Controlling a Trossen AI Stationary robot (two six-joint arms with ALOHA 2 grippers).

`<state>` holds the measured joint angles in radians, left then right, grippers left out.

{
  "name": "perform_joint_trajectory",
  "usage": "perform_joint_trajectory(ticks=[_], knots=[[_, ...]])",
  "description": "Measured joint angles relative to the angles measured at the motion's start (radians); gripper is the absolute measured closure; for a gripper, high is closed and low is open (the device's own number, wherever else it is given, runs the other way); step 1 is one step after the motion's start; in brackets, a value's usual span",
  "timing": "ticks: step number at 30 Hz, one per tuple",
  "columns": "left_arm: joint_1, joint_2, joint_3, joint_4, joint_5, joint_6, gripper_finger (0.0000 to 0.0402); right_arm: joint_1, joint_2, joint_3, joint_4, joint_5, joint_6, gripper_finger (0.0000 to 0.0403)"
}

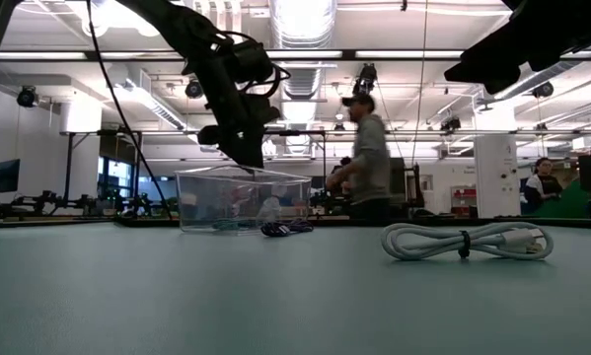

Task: Pick and place USB-C Cables
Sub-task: Put the white USB cable into the transparent bin

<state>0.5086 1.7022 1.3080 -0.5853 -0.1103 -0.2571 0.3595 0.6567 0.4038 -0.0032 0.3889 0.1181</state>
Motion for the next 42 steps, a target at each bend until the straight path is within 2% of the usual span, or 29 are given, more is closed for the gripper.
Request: perform_joint_trajectory(ticks=[10,16,25,33,37,42], knots=[[-0.049,-0.067,0.0,0.0,0.012,0.001,0.0277,0.0,0.0,0.0,0.0,0.0,0.002,0.0193],[-0.134,-0.163,0.0,0.001,-0.009,-0.002,0.0277,0.0,0.0,0.0,-0.001,0.0,0.002,0.0193],[-0.426,-0.281,-0.002,0.002,-0.228,-0.063,0.0277,0.0,0.001,-0.001,-0.001,0.0,0.02,0.0193],[-0.742,-0.241,-0.016,0.087,-0.428,-0.131,0.0277,0.0,0.005,-0.001,0.0,0.0,0.032,0.0193],[-0.87,-0.205,-0.068,0.269,-0.47,-0.131,0.0277,0.0,0.022,-0.003,0.001,0.0,0.038,0.0193],[-0.987,-0.15,-0.16,0.525,-0.473,-0.129,0.0277,0.0,0.067,-0.003,0.014,-0.03,0.037,0.0193]])
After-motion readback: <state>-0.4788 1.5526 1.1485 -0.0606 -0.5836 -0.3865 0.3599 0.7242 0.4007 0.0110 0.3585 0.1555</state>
